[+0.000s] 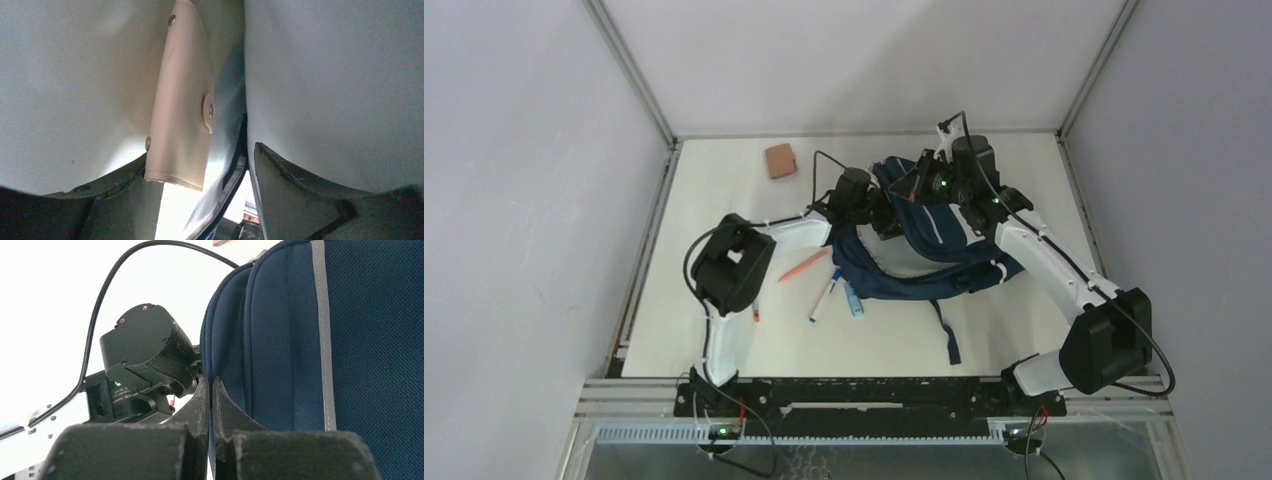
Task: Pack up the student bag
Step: Place the personal item in the student bag.
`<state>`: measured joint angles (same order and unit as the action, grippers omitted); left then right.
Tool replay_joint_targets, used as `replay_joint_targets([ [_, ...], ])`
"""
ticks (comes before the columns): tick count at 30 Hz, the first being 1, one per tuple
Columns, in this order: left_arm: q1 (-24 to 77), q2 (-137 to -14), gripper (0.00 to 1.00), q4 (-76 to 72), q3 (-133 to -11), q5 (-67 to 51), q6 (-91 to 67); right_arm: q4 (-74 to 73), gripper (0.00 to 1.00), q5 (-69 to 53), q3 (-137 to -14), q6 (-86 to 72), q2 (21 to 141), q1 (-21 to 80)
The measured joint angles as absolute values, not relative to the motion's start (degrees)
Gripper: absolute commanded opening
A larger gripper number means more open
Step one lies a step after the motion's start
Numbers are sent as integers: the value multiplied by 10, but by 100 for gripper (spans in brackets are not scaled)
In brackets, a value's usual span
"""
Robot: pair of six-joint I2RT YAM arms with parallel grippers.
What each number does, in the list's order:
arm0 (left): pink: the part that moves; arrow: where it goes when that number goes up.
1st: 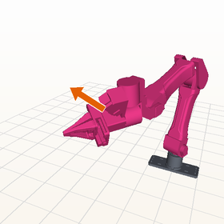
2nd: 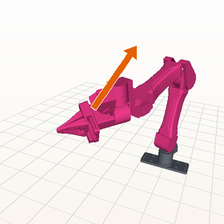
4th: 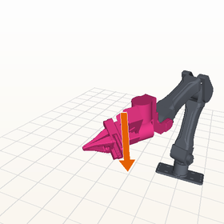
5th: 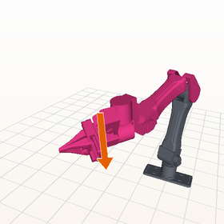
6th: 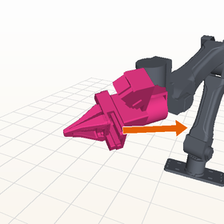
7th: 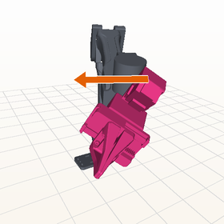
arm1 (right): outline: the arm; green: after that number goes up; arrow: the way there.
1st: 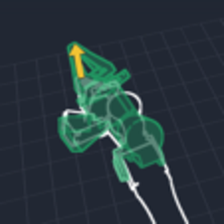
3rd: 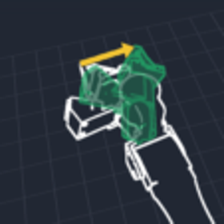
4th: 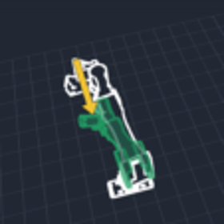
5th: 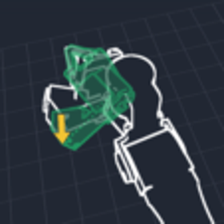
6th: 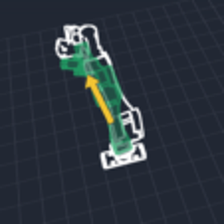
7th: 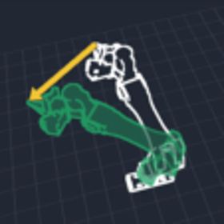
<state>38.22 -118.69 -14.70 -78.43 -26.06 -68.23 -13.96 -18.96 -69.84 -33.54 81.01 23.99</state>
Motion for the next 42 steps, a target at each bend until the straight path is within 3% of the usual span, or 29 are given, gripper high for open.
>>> replay_joint_targets([
  [9,385,-1118,74,-17,-766,-234,-581,-133,0,-201,-697,-340,810,240],
  [12,387,-1096,83,27,-763,-226,-545,-128,0,-203,-692,-342,810,240],
  [13,387,-1089,95,48,-762,-223,-531,-127,0,-204,-691,-343,810,240],
  [15,387,-1078,100,80,-762,-214,-505,-126,0,-205,-690,-345,810,240],
  [25,388,-1013,100,188,-749,-148,-409,-127,0,-206,-689,-344,810,241],
  [32,377,-896,100,265,-682,-74,-342,-125,0,-209,-679,-344,810,243],
  [37,324,-813,100,289,-631,-31,-311,-121,0,-212,-677,-344,810,244],
  [42,214,-812,100,293,-626,-21,-304,-120,0,-214,-677,-344,810,244],
])
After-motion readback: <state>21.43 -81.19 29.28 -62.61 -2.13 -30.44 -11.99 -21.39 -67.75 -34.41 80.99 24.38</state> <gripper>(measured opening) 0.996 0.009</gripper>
